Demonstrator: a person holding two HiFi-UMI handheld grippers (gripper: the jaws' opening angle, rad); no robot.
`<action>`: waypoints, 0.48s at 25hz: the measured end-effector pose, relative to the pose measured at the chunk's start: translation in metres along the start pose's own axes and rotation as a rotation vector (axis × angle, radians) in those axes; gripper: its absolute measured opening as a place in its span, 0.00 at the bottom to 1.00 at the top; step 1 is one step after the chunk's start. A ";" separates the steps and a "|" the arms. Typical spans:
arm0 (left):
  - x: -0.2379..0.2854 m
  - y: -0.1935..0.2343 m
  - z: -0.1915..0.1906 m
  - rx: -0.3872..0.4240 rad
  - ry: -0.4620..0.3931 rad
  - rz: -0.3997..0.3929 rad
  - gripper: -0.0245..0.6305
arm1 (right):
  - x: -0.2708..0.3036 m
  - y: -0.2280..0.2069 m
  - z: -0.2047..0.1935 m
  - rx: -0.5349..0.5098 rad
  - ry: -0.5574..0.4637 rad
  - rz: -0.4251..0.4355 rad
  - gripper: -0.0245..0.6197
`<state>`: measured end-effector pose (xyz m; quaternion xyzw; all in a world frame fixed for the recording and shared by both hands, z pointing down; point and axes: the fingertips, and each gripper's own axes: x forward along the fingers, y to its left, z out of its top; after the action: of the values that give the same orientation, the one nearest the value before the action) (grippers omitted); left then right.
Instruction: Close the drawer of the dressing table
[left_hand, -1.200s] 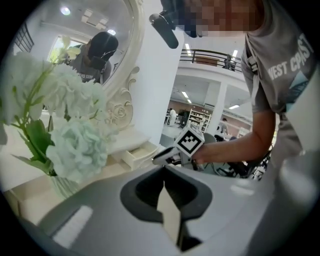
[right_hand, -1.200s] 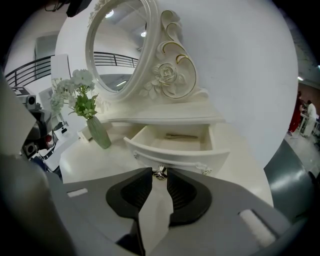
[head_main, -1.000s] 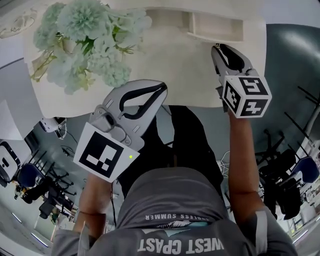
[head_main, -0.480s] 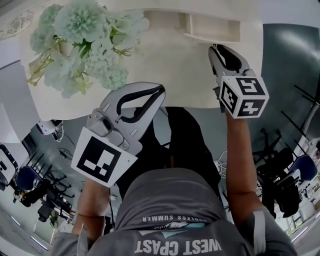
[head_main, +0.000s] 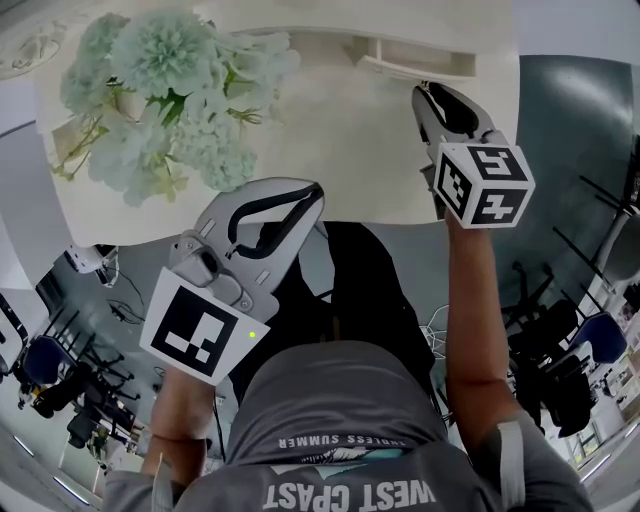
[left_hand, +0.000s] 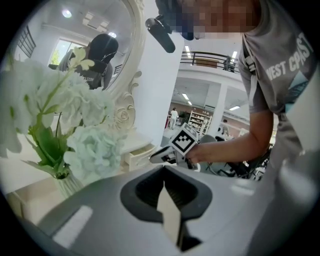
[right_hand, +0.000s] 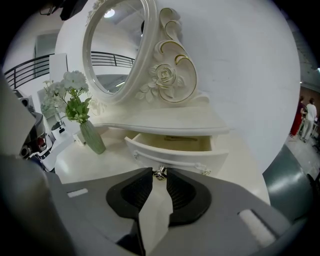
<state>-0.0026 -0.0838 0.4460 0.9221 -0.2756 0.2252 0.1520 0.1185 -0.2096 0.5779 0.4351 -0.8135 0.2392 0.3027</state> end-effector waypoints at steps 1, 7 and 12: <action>-0.001 0.001 0.000 -0.002 0.000 0.002 0.04 | 0.002 -0.001 0.002 -0.001 0.000 0.000 0.18; -0.003 0.004 0.003 -0.014 -0.007 0.007 0.04 | 0.011 -0.008 0.013 -0.008 0.000 -0.007 0.18; -0.005 0.009 0.002 -0.021 -0.006 0.011 0.04 | 0.022 -0.016 0.024 -0.016 -0.005 -0.014 0.18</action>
<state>-0.0108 -0.0895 0.4437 0.9196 -0.2834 0.2205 0.1595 0.1153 -0.2456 0.5779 0.4390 -0.8130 0.2296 0.3060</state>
